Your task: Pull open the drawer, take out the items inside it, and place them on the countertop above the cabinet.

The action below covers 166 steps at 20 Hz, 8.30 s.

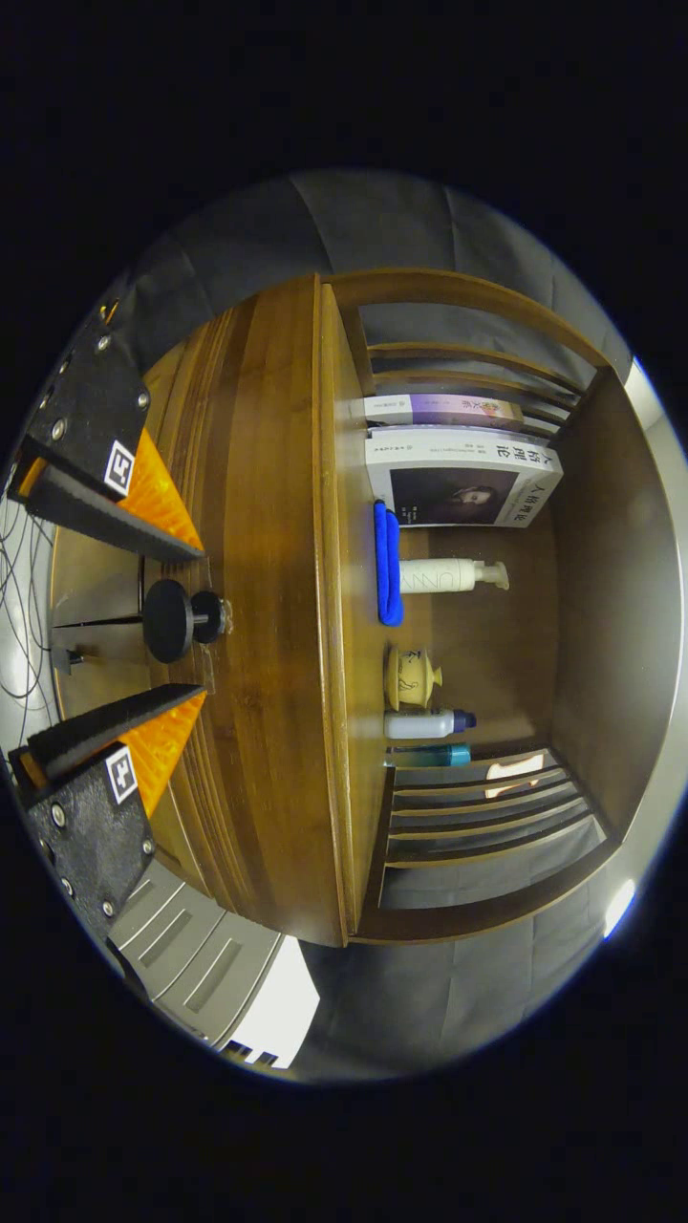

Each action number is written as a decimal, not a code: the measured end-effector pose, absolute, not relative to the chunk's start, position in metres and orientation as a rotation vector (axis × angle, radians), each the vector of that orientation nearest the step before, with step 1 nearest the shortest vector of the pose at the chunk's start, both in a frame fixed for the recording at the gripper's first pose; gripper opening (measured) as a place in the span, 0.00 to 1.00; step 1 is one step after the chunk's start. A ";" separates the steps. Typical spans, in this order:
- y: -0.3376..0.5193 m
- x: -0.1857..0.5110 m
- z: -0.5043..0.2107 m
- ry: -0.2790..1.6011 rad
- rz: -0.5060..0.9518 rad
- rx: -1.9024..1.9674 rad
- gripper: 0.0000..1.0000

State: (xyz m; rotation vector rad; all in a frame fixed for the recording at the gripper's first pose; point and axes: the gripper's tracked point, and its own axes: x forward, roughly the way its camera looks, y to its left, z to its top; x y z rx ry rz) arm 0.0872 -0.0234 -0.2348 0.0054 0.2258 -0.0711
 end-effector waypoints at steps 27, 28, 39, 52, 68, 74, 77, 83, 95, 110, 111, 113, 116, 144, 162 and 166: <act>-0.024 0.028 -0.240 0.203 -0.060 0.033 0.25; -0.024 0.021 -0.239 0.202 -0.059 0.033 0.25; -0.020 -0.046 -0.245 0.236 -0.044 0.017 0.25; -0.014 -0.097 -0.250 0.250 -0.024 0.001 0.27; 0.007 -0.086 -0.134 0.196 0.076 -0.056 0.96; -0.014 -0.035 -0.099 0.291 -0.007 -0.068 0.96; -0.028 -0.007 -0.107 0.397 -0.073 -0.064 0.96; -0.040 0.028 -0.158 0.666 -0.154 0.047 0.96; -0.038 0.054 -0.249 1.034 -0.211 0.140 0.95; -0.031 0.046 -0.283 1.137 -0.191 0.081 0.45; -0.032 0.046 -0.284 1.125 -0.190 0.078 0.43; -0.031 0.043 -0.277 1.089 -0.195 0.077 0.38; -0.028 0.035 -0.259 1.026 -0.196 0.069 0.37; -0.006 0.169 -0.113 0.627 -0.027 -0.027 0.37; -0.009 0.209 -0.127 0.586 0.036 0.032 0.80; -0.007 0.170 -0.079 0.406 0.044 0.106 0.96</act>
